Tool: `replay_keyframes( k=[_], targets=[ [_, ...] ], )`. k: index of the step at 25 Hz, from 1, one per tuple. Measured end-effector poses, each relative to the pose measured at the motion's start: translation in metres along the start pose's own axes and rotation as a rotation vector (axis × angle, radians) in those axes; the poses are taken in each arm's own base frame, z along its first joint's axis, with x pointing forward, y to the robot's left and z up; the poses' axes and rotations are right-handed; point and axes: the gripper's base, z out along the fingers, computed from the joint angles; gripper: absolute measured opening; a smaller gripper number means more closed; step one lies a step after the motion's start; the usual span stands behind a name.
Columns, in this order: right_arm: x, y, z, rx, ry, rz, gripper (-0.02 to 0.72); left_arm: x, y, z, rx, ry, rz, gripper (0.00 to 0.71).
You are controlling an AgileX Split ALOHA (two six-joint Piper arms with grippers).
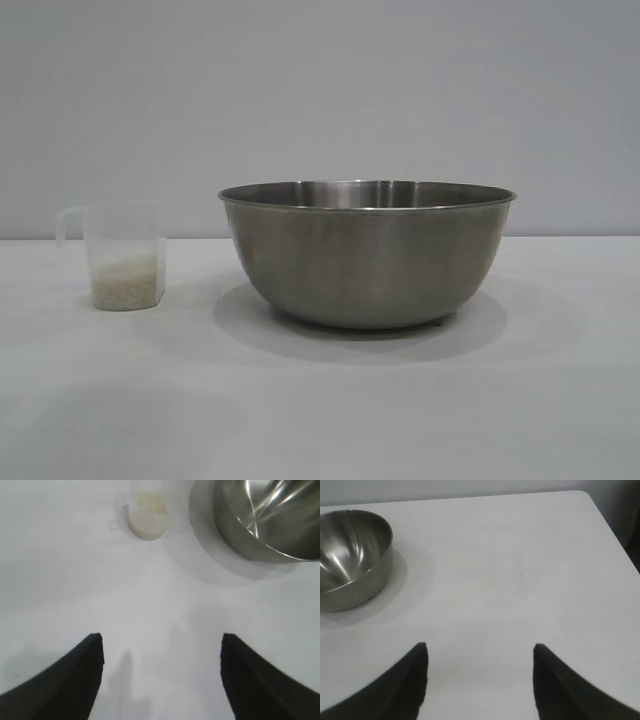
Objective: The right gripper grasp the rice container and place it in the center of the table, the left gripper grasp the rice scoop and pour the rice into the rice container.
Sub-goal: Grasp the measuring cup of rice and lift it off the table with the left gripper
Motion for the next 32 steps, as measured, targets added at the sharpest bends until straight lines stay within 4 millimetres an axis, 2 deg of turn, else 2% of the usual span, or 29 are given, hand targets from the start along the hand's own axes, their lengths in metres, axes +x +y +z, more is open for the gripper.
replay_keyframes(
  k=[10, 15, 23, 26, 32],
  targets=[
    [0.0, 0.0, 0.0, 0.0, 0.0, 0.0, 0.387, 0.011, 0.008, 0.006, -0.029, -0.134, 0.03, 0.436],
    [0.0, 0.0, 0.0, 0.0, 0.0, 0.0, 0.387, 0.024, 0.011, 0.01, -0.032, -0.152, 0.066, 0.436],
    [0.0, 0.0, 0.0, 0.0, 0.0, 0.0, 0.387, 0.024, 0.003, 0.009, 0.064, -0.161, 0.061, 0.436],
    [0.0, 0.0, 0.0, 0.0, 0.0, 0.0, 0.387, 0.024, 0.0, 0.009, 0.11, -0.156, -0.05, 0.436],
    [0.0, 0.0, 0.0, 0.0, 0.0, 0.0, 0.387, 0.018, -0.004, 0.008, 0.179, -0.138, -0.508, 0.436]
  ],
)
